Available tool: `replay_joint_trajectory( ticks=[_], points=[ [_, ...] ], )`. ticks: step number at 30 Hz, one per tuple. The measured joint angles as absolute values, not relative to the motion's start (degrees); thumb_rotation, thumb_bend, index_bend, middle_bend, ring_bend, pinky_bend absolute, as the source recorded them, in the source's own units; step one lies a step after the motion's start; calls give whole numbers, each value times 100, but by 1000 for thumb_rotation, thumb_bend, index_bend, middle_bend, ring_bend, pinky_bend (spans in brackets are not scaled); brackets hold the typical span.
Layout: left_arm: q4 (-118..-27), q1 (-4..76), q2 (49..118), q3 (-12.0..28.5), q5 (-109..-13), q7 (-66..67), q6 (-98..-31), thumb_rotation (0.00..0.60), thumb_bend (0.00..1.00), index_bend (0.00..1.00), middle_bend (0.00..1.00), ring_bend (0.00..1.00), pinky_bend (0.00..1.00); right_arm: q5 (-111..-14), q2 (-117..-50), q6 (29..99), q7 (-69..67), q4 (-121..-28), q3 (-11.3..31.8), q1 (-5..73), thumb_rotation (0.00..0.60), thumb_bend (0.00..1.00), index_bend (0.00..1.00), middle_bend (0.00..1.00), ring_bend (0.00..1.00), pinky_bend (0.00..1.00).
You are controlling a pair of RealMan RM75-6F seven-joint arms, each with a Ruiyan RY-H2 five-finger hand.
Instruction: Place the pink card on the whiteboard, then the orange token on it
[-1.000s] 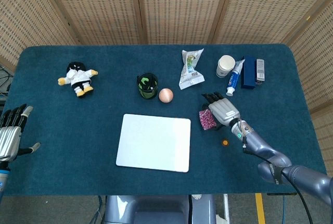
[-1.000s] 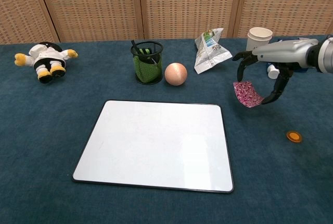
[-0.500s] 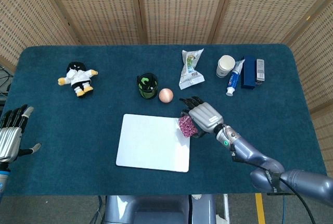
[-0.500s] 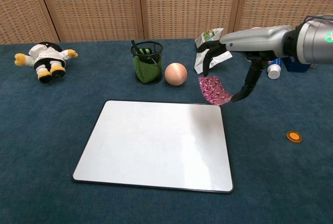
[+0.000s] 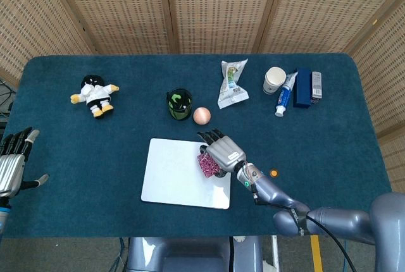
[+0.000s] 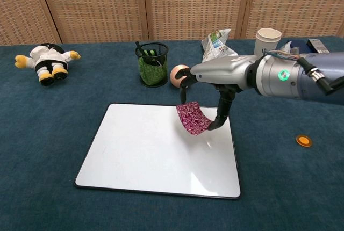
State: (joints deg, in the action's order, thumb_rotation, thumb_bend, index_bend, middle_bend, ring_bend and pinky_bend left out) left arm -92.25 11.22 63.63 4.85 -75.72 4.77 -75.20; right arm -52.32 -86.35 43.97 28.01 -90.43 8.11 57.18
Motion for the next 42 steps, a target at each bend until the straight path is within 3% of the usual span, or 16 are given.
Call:
replay_joint_trajectory(
  ticks=[2, 5, 16, 22, 26, 42],
  points=[
    [-9219, 1127, 6362, 486, -7563, 469, -7505, 600, 0, 0, 0, 0, 0, -5181, -8706, 4506, 2871, -9041, 793, 5748, 600, 19, 240, 0, 0, 0],
    [-9210, 1136, 6363, 491, -7540, 466, -7483, 600, 0, 0, 0, 0, 0, -5131, -8721, 4585, 2873, -9095, 792, 5758, 600, 0, 135, 0, 0, 0],
    [-9180, 1159, 6394, 488, -7494, 526, -7428, 600, 0, 0, 0, 0, 0, -5222, -8316, 4824, 2819, -9408, 723, 5606, 600, 0, 110, 0, 0, 0],
    [-9202, 1173, 6409, 468, -7511, 572, -7413, 600, 0, 0, 0, 0, 0, -5486, -7837, 4964, 2685, -9642, 534, 5343, 600, 7, 218, 0, 0, 0],
    [-9221, 1173, 6411, 454, -7536, 602, -7422, 600, 0, 0, 0, 0, 0, -5864, -7608, 5079, 2485, -9638, 287, 5064, 600, 128, 340, 0, 0, 0],
    [-9316, 1163, 6436, 387, -7658, 755, -7493, 600, 0, 0, 0, 0, 0, -7793, -7718, 5514, 735, -8081, -567, 3968, 600, 253, 408, 0, 0, 0]
  ],
)
